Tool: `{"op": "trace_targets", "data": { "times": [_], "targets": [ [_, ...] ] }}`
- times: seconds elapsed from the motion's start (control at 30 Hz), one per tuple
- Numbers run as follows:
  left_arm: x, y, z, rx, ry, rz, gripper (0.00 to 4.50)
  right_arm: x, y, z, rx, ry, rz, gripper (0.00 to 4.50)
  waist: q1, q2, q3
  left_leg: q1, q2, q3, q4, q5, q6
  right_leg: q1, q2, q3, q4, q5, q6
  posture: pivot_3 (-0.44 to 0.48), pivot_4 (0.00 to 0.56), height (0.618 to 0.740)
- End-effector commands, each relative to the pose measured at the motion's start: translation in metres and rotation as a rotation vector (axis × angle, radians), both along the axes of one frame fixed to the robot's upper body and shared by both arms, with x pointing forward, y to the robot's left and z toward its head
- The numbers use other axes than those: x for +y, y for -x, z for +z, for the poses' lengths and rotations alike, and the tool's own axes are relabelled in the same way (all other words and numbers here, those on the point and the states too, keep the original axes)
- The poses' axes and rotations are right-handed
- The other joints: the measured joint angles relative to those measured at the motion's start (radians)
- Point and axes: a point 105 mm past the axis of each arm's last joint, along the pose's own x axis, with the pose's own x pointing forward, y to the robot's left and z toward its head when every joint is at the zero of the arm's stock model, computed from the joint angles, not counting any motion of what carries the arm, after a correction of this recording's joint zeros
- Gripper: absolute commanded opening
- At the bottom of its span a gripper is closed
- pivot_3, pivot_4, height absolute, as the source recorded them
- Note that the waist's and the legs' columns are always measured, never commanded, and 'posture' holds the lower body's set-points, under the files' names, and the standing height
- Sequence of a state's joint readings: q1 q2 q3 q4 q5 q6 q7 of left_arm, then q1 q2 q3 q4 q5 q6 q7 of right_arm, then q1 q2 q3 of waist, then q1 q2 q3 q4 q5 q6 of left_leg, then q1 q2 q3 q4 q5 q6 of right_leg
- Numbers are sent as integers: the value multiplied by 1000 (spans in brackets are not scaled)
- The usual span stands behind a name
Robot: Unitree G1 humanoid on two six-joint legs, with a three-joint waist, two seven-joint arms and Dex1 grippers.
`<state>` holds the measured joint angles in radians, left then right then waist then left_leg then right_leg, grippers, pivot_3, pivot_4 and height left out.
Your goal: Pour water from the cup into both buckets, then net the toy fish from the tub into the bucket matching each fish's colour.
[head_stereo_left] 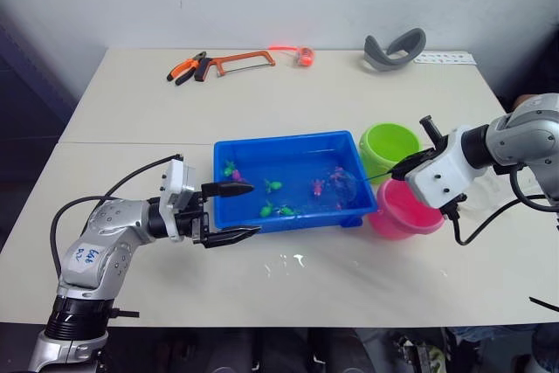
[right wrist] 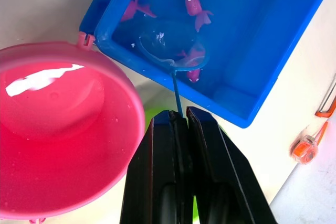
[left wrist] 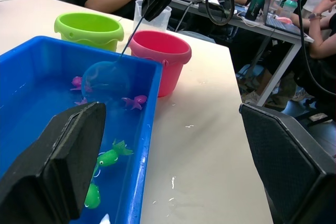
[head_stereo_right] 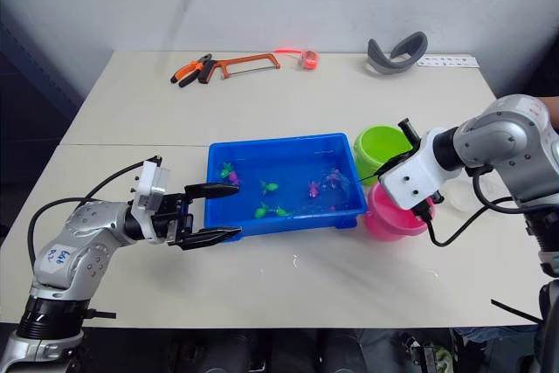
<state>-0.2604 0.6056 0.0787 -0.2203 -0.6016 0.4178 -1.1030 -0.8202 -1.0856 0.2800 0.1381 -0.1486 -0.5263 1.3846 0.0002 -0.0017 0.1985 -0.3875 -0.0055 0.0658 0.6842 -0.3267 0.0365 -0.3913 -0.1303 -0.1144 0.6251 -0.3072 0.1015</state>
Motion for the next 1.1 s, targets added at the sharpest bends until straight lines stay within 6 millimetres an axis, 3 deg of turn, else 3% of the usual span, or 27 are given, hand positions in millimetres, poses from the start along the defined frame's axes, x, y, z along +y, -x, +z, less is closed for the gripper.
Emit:
{"op": "trace_targets", "data": {
  "times": [0.03, 0.2, 0.5, 0.7, 0.9, 1.1],
  "targets": [
    [0, 0, 7, -37, 7, -8, 4423, 2, 4, 2, 11, 32, 28, 0, 0, 0, 0, 0, 0, 0, 0, 0, 0, 0, 0, 0, 0, 0, 0, 0, 150, 740],
    [2, 0, 8, -36, 3, -5, 4423, 3, 14, -2, 98, 35, 36, 0, 0, 0, 0, 0, 0, 0, 0, 0, 0, 0, 0, 0, 0, 0, 0, 0, 150, 740],
    [5, -1, 7, -38, -1, 9, 4423, 7, 19, 3, 235, -108, -65, 0, 1, 0, 0, 0, 0, 0, 0, 0, 0, 0, 0, 0, 0, 0, 0, 0, 150, 740],
    [7, 0, 6, -39, -4, 17, 4423, 14, 14, 7, 296, -270, -170, 0, 0, 0, 0, 0, 0, 0, 0, 0, 0, 0, 0, 0, 0, 0, 0, 0, 150, 740],
    [11, 0, 5, -39, -11, 29, 4423, 3, 7, 11, 300, -316, -255, 0, 1, 0, 0, 0, 0, 0, 0, 0, 0, 0, 0, 0, 0, 0, 0, 0, 150, 740],
    [14, -1, 6, -42, -12, 38, 4423, 3, 11, 15, 421, -501, -327, 0, 1, 0, 0, 0, 0, 0, 0, 0, 0, 0, 0, 0, 0, 0, 0, 0, 150, 740]
  ]
}}
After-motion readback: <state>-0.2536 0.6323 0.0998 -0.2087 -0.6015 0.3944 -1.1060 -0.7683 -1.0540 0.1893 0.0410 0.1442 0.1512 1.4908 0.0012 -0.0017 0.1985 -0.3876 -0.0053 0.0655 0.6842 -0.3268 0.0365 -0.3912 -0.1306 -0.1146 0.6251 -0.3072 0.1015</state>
